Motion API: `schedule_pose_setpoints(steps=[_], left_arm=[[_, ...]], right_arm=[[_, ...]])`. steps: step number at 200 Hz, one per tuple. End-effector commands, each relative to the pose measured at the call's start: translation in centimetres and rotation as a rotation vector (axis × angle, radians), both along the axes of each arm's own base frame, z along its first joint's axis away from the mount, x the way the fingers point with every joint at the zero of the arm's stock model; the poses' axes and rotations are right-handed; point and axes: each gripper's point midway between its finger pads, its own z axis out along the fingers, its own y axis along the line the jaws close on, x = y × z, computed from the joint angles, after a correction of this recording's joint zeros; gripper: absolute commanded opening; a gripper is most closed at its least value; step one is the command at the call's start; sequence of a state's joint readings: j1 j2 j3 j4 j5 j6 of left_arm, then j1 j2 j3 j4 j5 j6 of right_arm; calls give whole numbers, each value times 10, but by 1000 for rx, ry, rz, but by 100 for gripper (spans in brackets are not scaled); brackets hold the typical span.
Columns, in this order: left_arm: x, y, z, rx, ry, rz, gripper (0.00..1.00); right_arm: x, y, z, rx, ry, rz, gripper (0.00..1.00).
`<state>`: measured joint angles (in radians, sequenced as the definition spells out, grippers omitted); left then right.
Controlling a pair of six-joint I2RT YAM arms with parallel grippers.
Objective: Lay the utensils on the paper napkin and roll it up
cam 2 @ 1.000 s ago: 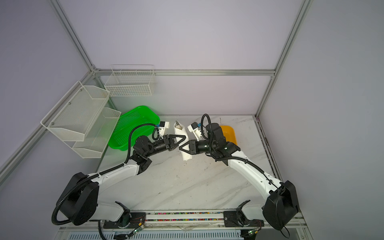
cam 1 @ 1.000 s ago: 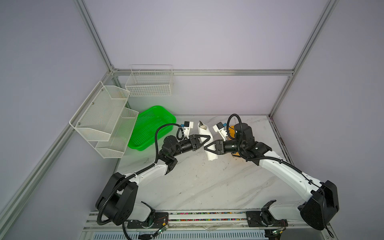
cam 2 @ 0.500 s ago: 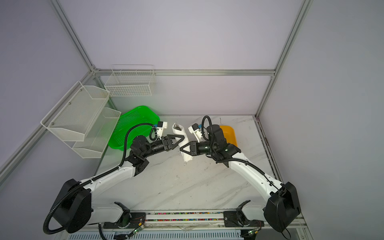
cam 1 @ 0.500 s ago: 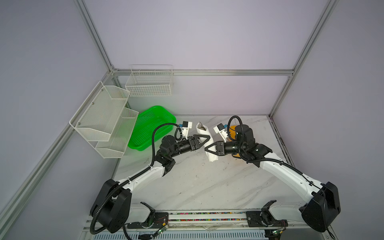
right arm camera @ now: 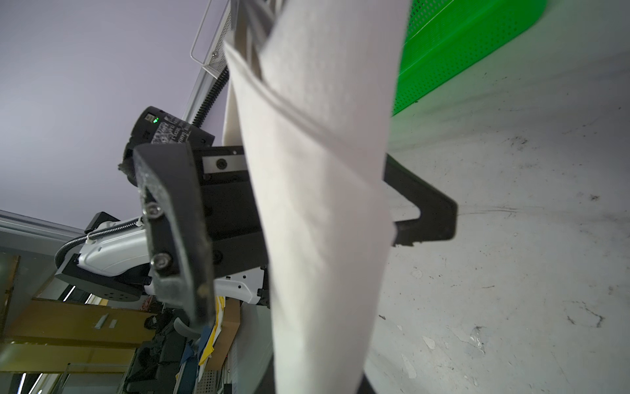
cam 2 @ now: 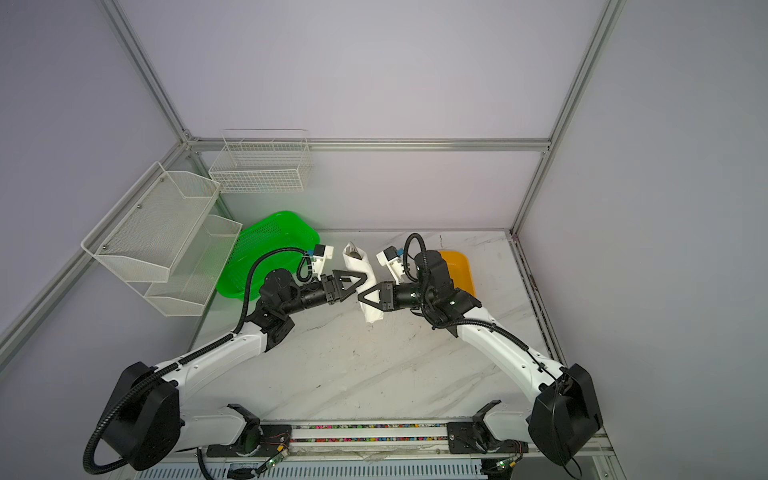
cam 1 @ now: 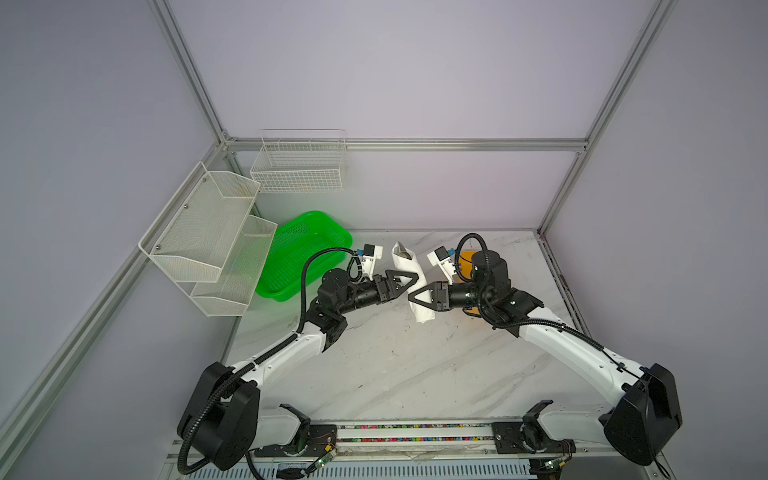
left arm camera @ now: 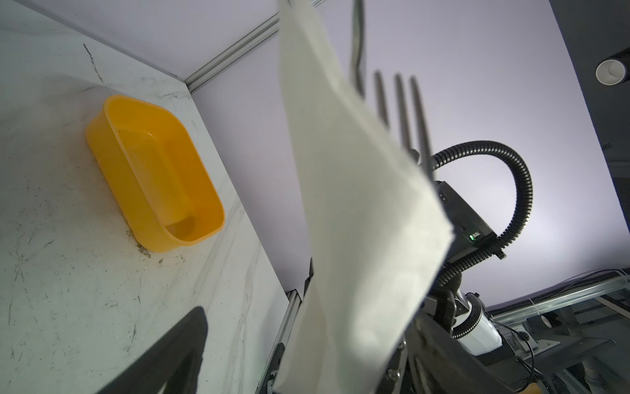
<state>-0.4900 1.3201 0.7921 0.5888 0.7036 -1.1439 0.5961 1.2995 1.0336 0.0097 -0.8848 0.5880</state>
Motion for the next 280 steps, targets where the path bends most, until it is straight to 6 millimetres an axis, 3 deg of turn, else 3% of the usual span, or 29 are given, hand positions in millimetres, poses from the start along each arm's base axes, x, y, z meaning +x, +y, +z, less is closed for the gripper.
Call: schedule_pose_setpoints(steps=[1, 45, 104, 173, 222, 249, 280], left_arm=[[-6, 0, 49, -94, -129, -33, 91], [-11, -5, 56, -135, -142, -94, 86], [-18, -2, 65, -160, -173, -103, 49], [-19, 2, 67, -139, -189, -68, 25], [-19, 2, 69, -140, -194, -71, 21], [-20, 1, 68, -137, -197, -78, 21], [-20, -1, 67, -133, -198, -93, 20]], right_arm=[[-8, 2, 25, 74, -77, 39, 15], [-11, 4, 28, 96, -73, 63, 15], [-10, 3, 28, 98, -74, 56, 16], [-15, -3, 19, 72, -48, 41, 21], [-19, -7, 16, 59, -34, 29, 29], [-22, -8, 20, 64, -35, 34, 39], [-27, -7, 17, 40, -34, 73, 40]])
